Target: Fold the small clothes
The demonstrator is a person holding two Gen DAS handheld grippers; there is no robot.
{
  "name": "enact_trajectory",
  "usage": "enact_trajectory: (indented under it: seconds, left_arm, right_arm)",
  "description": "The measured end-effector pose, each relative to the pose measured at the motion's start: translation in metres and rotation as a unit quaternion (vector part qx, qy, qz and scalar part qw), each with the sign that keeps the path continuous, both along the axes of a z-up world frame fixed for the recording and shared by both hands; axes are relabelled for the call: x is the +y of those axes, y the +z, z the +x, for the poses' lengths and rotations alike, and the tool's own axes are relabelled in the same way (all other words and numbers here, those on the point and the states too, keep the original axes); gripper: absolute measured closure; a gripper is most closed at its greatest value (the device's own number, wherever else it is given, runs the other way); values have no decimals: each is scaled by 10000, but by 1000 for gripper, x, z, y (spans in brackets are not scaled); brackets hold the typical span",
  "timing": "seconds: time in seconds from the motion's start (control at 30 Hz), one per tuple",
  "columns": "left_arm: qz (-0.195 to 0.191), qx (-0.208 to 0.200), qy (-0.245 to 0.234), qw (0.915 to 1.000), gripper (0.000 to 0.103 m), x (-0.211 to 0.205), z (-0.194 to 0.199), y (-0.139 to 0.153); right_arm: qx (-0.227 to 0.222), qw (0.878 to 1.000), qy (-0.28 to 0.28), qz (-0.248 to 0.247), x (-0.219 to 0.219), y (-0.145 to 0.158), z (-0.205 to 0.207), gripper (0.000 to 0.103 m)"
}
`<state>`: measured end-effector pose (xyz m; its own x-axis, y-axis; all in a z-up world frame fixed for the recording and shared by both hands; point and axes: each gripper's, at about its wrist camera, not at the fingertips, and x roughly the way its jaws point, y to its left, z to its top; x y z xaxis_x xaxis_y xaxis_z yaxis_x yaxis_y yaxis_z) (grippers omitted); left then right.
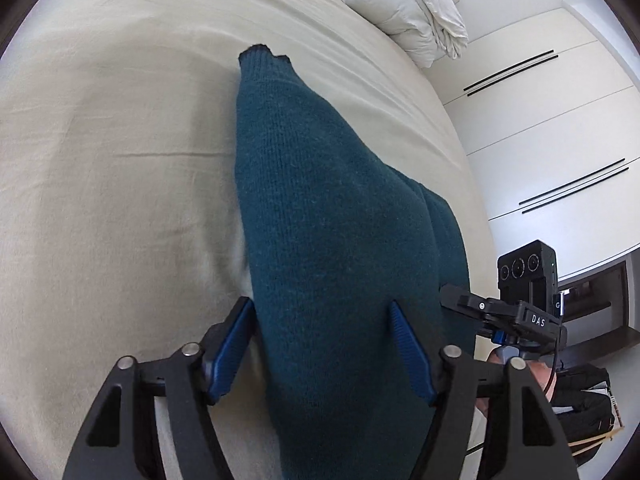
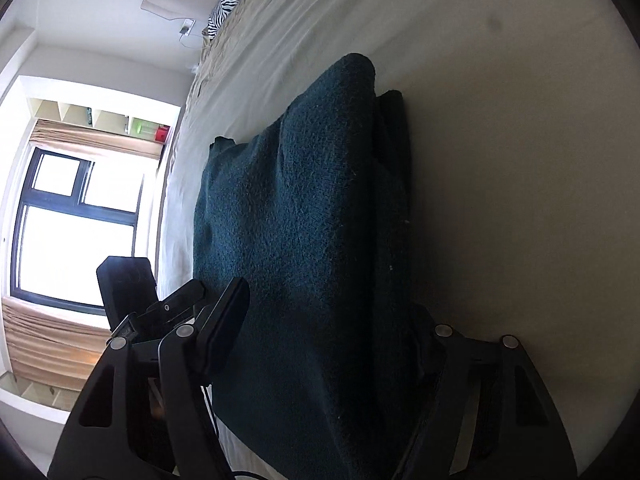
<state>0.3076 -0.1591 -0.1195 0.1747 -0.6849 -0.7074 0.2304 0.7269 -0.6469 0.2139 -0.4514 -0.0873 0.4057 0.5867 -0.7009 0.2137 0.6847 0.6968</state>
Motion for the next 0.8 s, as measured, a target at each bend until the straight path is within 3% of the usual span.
enact_trajectory:
  seconds: [0.07, 0.17, 0.3, 0.43, 0.63, 0.8]
  left_arm:
    - [386, -179, -45, 9991, 48, -9, -3, 7]
    - [707, -375, -120, 9967, 58, -14, -8, 18]
    - [884, -683, -141, 9936, 63, -8, -30, 44]
    - [983, -1194, -72, 9879, 63, 24, -75, 84]
    - [932, -1455, 17, 9850, 63, 101, -147, 126]
    - [988, -1495, 118, 9837, 62, 156, -200, 134]
  right_arm:
    - [51, 9997, -18, -254, 8, 1, 6, 64]
    - [-35, 9971, -57, -754, 20, 10, 0, 75]
    - [-213, 9855, 9, -1686, 55, 41, -11, 81]
    - [-560, 9754, 205, -2123, 103, 80, -38, 82]
    - [-1167, 9723, 524, -1955, 175, 132, -103, 81]
    - [-1299, 9719, 829, -1780, 243, 140, -141, 81]
